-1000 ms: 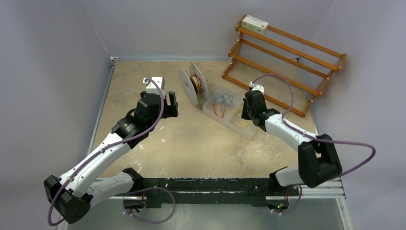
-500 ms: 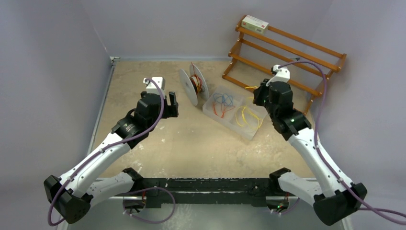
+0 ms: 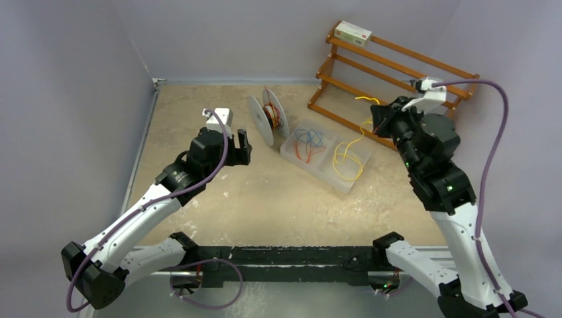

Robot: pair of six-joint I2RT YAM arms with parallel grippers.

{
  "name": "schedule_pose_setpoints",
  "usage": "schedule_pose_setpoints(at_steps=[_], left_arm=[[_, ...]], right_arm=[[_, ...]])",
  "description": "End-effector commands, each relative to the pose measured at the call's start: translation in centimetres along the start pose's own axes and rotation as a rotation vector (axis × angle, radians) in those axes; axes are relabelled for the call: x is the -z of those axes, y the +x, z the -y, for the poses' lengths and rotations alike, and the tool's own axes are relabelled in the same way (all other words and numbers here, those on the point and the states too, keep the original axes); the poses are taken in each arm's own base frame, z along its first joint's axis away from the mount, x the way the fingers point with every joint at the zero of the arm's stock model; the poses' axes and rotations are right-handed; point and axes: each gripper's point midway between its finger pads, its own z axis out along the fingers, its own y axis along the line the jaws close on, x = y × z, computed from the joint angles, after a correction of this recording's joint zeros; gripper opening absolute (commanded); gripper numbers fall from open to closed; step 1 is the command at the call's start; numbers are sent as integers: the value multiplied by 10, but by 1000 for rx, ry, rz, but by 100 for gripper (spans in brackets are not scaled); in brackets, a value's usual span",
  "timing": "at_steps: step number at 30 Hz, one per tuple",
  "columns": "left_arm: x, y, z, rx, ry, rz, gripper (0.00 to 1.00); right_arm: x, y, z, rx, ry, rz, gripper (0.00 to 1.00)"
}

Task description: Wrap the cables

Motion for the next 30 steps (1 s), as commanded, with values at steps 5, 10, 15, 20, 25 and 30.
schedule_pose_setpoints(at_steps=[5,10,15,20,25,30], left_arm=[[4,-16,13,6,75,63,76],[8,-19,20,14,121,75,76],[13,-23,31,11,182,87,76],[18,-26,34,11,210,105,76],[23,-29,35,15,225,121,76],[26,-32,34,22,226,142,77]], right_arm=[[53,-90,-44,15,-218,181,0],[76,-120,-80,29,-397,210,0],[111,-156,-114,55,-584,281,0],[151,-199,-138,70,-724,376,0],[187,-231,-151,56,-817,474,0],[219,-240,-172,18,-994,486,0]])
